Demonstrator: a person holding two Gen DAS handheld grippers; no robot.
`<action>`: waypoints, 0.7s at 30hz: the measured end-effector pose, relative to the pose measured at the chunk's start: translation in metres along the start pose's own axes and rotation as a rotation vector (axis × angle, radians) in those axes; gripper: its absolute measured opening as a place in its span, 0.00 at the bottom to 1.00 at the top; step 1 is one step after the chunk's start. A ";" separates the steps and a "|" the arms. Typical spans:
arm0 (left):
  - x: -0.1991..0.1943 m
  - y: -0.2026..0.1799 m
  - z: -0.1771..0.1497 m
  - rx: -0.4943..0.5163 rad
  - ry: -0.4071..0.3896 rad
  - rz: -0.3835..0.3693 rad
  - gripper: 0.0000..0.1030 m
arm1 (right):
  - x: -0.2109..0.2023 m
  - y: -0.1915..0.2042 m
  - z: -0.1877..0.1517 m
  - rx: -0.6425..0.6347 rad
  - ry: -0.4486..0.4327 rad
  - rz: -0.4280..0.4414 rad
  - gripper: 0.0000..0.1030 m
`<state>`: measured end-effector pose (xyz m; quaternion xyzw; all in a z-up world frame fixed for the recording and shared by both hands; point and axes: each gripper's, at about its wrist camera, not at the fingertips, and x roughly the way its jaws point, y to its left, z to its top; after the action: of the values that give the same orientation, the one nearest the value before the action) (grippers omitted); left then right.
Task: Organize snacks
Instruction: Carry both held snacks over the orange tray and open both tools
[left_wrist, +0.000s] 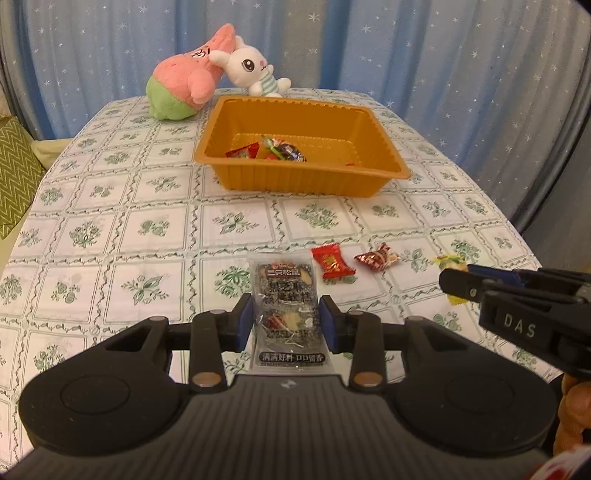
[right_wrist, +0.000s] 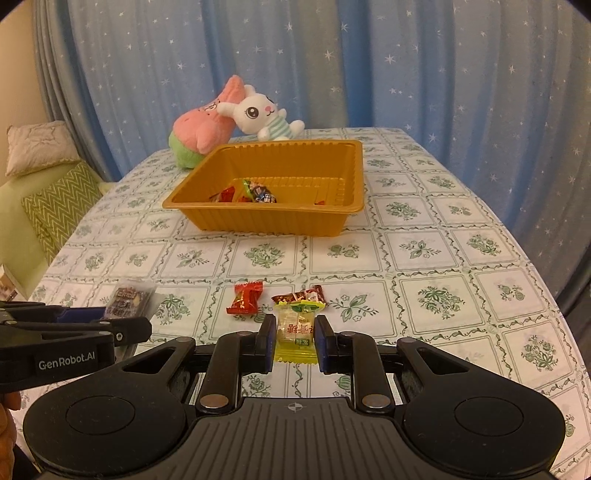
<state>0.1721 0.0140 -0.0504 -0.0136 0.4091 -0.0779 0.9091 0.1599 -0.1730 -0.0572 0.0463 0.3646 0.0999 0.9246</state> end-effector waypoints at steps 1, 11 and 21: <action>-0.001 -0.001 0.002 0.002 -0.002 -0.002 0.33 | 0.000 -0.001 0.001 -0.001 0.002 0.001 0.21; 0.005 -0.005 0.037 0.003 -0.028 -0.038 0.33 | 0.005 -0.010 0.025 0.004 0.002 0.003 0.21; 0.032 -0.001 0.097 0.020 -0.059 -0.071 0.33 | 0.033 -0.030 0.081 0.028 -0.031 0.022 0.21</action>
<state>0.2654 0.0041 -0.0092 -0.0213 0.3808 -0.1139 0.9174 0.2431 -0.1963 -0.0249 0.0649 0.3511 0.1043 0.9282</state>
